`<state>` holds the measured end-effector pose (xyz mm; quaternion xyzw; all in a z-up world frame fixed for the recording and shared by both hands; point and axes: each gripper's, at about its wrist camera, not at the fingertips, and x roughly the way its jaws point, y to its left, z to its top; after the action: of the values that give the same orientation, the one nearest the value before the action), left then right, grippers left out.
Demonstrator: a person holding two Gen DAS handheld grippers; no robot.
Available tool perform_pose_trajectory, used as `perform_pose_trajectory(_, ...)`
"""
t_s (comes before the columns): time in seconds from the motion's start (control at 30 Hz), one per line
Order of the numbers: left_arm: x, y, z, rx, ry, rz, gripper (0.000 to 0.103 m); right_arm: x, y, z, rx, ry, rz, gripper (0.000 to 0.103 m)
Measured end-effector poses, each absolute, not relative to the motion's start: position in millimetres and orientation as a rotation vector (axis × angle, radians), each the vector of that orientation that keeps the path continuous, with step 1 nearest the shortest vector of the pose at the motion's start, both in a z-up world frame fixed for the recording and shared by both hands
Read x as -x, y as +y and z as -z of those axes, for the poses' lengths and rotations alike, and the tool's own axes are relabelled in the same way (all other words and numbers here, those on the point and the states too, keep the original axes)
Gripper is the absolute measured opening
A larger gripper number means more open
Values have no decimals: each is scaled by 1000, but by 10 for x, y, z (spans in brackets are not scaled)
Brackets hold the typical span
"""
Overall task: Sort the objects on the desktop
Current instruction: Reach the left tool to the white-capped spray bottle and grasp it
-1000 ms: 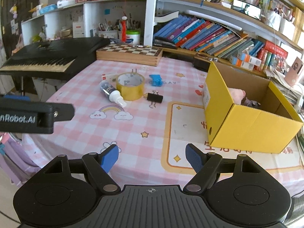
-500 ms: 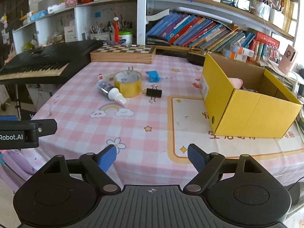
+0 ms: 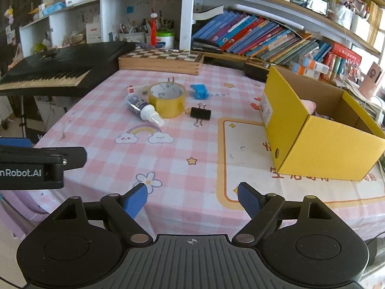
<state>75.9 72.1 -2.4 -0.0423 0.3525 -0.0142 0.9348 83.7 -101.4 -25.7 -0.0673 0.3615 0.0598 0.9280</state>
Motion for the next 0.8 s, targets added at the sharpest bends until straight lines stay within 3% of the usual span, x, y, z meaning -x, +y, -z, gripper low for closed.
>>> perform_pose_trajectory(0.8,-1886,541,173,191,762,-44,101,-2014,-1304,434,114,809,-180,84)
